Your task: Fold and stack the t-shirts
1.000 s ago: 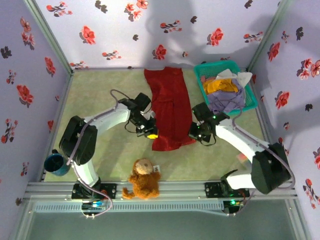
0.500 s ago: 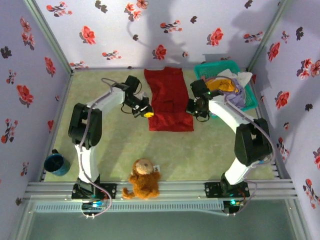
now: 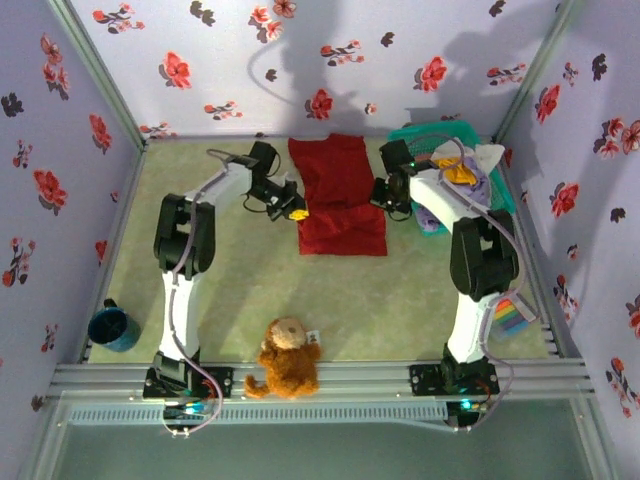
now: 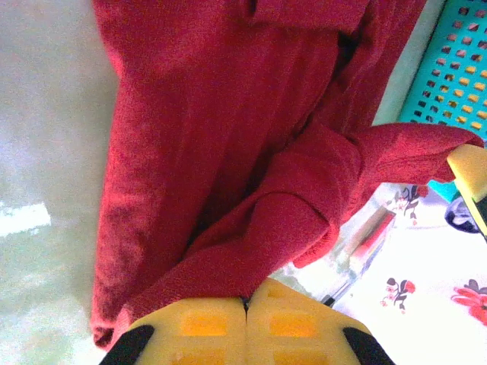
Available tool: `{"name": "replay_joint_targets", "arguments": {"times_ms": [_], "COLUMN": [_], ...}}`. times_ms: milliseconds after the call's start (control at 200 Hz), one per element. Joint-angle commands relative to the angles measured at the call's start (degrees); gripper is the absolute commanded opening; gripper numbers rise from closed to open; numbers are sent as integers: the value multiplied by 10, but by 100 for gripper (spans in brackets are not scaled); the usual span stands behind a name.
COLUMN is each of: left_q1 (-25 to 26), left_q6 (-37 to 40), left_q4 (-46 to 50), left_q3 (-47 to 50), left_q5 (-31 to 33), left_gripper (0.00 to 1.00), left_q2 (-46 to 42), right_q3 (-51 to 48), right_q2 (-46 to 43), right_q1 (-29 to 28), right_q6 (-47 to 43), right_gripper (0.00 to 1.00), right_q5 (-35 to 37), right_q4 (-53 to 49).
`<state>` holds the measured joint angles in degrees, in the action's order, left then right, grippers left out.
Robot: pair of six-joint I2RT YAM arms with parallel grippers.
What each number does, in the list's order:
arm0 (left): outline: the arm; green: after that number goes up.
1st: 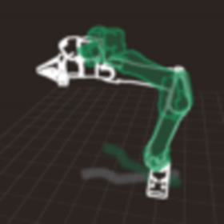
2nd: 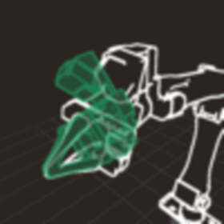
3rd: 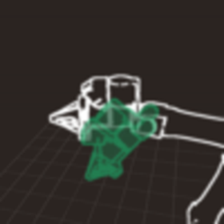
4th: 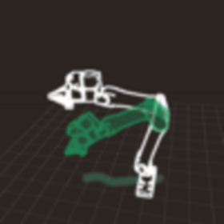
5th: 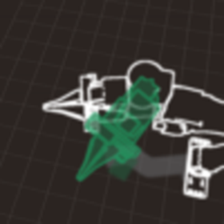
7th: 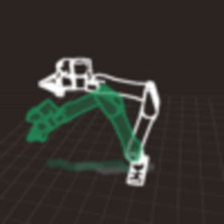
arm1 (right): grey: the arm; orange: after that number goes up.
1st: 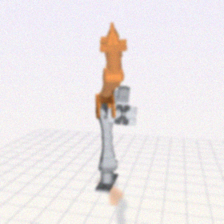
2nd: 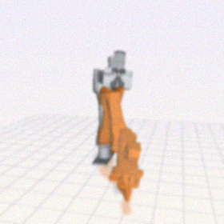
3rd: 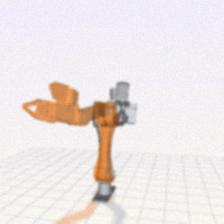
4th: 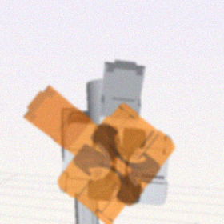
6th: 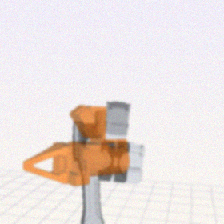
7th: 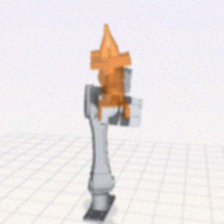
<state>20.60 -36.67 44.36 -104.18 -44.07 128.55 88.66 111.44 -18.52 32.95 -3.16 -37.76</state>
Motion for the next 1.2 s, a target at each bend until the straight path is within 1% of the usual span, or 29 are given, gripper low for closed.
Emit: {"name": "replay_joint_targets", "arguments": {"times_ms": [0,20,60,115,135,185,220,300,330,435,560,630,695,840,980,1145,1195], "left_q1": [-15,-17,-21,-27,-30,-35,-40,-45,-45,-43,-35,-28,-19,1,9,14,15], "left_q6": [17,16,14,10,7,2,-1,-12,-15,-16,-34,-48,-55,-77,-89,-82,-79], "left_q4": [25,25,21,6,-1,-12,-17,-38,-41,-49,-97,-131,-148,-196,-213,-204,-201], "left_q3": [-31,-35,-39,-42,-41,-43,-44,-31,-23,24,117,162,183,199,189,181,180], "left_q5": [-20,-21,-23,-31,-33,-35,-34,-29,-27,-24,-24,-25,-27,-44,-50,-51,-51], "left_gripper": [8,12,15,20,22,25,29,40,43,44,46,47,47,47,46,36,30], "left_q2": [32,35,38,37,34,26,18,-13,-23,-59,-96,-104,-103,-89,-67,-51,-48], "right_q3": [41,48,60,79,85,104,112,113,109,69,-8,-41,-60,-71,-70,-55,-49], "right_q2": [34,39,47,54,56,59,56,39,29,-9,-56,-68,-73,-73,-70,-64,-64], "right_q1": [9,10,12,11,13,13,12,12,11,4,-10,-14,-16,-17,-17,-8,-5], "right_q6": [-19,-21,-27,-36,-38,-44,-46,-43,-39,-18,20,36,45,45,39,22,19], "right_gripper": [0,2,8,30,35,45,48,50,52,53,54,55,55,55,55,55,55], "right_q5": [10,10,7,5,4,3,4,8,8,6,2,-2,-6,-11,-9,-8,-7], "right_q4": [-20,-23,-28,-37,-42,-57,-65,-76,-78,-67,-22,-3,7,11,8,-7,-11]}}
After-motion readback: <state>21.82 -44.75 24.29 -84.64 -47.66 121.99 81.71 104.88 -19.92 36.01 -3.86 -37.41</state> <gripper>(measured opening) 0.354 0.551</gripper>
